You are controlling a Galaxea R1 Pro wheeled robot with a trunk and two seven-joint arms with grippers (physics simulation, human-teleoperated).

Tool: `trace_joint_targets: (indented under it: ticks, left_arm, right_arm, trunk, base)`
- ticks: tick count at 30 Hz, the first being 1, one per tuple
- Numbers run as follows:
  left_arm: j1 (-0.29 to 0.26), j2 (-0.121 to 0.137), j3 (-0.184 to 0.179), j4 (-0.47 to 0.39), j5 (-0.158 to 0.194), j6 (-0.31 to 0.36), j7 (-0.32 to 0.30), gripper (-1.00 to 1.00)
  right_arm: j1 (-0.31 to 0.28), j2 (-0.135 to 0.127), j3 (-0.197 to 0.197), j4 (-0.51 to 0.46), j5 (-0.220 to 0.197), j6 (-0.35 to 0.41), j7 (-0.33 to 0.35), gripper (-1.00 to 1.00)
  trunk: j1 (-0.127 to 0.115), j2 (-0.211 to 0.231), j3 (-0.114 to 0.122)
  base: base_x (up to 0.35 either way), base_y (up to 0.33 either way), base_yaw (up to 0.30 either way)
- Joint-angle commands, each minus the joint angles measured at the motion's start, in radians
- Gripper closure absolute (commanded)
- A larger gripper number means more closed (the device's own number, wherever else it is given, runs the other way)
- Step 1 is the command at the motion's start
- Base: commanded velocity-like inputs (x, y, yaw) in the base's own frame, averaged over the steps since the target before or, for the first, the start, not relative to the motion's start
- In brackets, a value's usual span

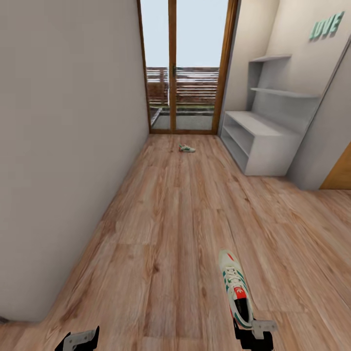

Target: Pick up the two gym shoes and the two sandals from the corridor floor and place them onto the hallstand (shoe rack) in the corridor, making sure they are on the rack and not on the floor. Arrange them so the two gym shoes are next to each other and the two sandals are next to each other.

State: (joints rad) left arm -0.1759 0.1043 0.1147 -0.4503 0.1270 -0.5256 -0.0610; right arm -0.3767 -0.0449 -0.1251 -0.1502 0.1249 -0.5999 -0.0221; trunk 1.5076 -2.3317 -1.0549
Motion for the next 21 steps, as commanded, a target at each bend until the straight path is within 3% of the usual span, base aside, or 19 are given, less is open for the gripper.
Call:
trace_joint_targets:
  ticks: [1,21]
  left_arm:
    - [0.000,0.000,0.000,0.001,0.010,-0.002,-0.006,-1.00]
    - [0.000,0.000,0.000,0.001,0.010,-0.002,-0.006,-1.00]
  right_arm:
    - [-0.001,0.000,-0.007,0.001,0.011,-0.003,-0.004,1.00]
    - [-0.001,0.000,-0.007,0.001,0.012,-0.003,-0.004,1.00]
  trunk:
    - [0.000,0.000,-0.001]
    - [0.000,0.000,-0.001]
  base:
    - [0.336,0.000,-0.001]
    - [0.336,0.000,-0.003]
